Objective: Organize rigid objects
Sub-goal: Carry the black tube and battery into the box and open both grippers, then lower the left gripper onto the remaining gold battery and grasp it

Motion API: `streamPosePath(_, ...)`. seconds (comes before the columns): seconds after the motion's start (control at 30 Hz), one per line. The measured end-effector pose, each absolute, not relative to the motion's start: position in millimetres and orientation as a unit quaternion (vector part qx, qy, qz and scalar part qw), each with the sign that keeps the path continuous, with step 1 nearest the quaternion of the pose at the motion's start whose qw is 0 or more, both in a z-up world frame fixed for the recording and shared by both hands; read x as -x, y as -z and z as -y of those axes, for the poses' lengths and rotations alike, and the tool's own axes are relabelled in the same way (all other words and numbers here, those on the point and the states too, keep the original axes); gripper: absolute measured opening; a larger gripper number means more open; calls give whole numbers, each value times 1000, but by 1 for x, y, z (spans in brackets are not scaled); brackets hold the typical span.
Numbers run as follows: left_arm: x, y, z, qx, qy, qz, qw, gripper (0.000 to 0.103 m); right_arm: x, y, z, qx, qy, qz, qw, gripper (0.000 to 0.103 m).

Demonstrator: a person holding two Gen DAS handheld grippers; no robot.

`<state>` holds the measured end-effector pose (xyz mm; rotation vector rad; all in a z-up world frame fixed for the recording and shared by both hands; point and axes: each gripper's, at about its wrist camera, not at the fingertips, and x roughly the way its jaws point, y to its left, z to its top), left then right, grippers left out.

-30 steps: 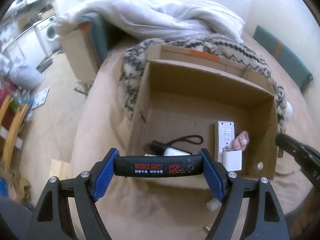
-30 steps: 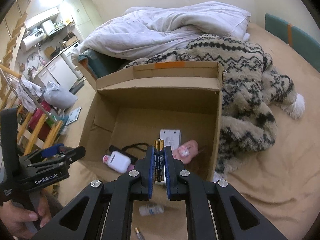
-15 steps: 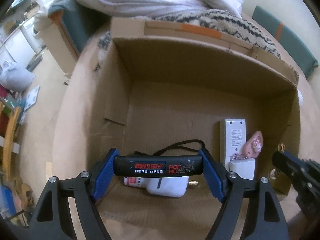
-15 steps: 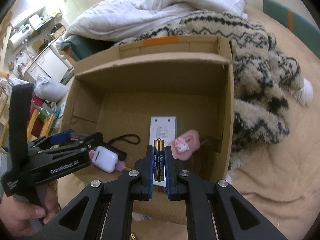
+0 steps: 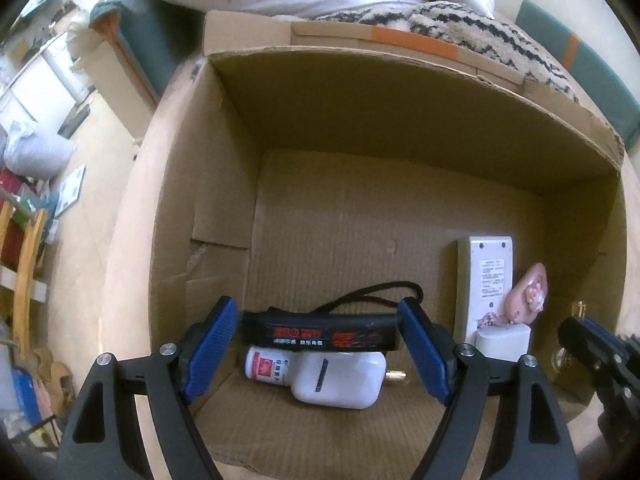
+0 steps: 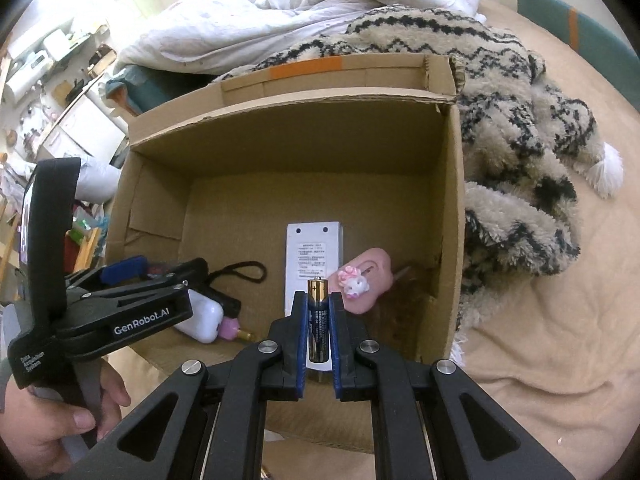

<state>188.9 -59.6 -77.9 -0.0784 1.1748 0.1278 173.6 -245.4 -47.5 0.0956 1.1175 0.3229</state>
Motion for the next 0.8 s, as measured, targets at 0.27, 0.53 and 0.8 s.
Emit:
streamPosePath(0.27,-186,68,69,16,-55,-539,841,101,-173,41,252,-64,-154,-516,840,12)
streamPosePath(0.53,-179,58,58,36,-62,-537,840,101,-166,22,258,-84,-159,-482,858,74)
streamPosePath(0.8,-159,42,55,53,-53,-531,844,101,-163,19,268,-113,-153,-484,854,81)
